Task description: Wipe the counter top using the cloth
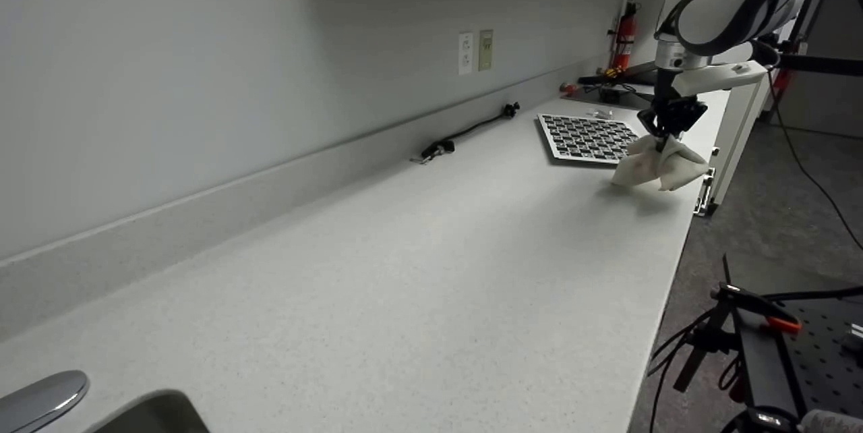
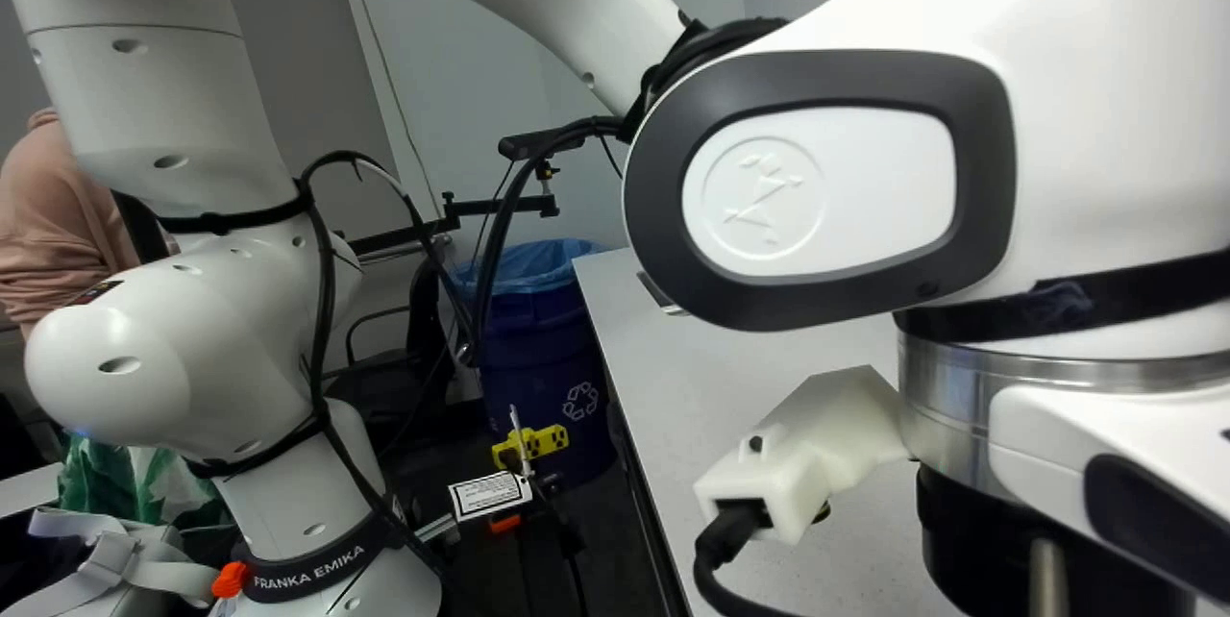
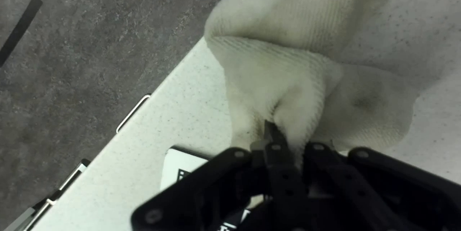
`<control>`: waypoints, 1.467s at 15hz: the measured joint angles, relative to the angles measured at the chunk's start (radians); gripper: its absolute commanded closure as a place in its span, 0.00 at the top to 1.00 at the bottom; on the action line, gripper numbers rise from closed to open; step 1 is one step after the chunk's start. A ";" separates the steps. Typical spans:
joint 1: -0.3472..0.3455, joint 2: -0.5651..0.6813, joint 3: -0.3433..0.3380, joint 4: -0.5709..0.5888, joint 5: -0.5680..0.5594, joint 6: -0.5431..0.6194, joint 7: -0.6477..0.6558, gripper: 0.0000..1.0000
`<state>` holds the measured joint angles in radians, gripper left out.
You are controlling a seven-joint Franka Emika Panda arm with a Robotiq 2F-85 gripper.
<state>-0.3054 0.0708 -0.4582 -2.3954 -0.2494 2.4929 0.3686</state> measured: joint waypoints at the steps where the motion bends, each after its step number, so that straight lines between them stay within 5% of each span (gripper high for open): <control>1: 0.000 0.006 0.017 0.005 0.008 -0.001 -0.020 0.02; 6: 0.000 0.057 0.073 0.026 0.070 0.010 -0.086 0.02; 22: -0.044 0.254 0.100 0.089 0.185 0.164 -0.147 0.02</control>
<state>-0.3495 0.3246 -0.3579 -2.3064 -0.0639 2.6565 0.2214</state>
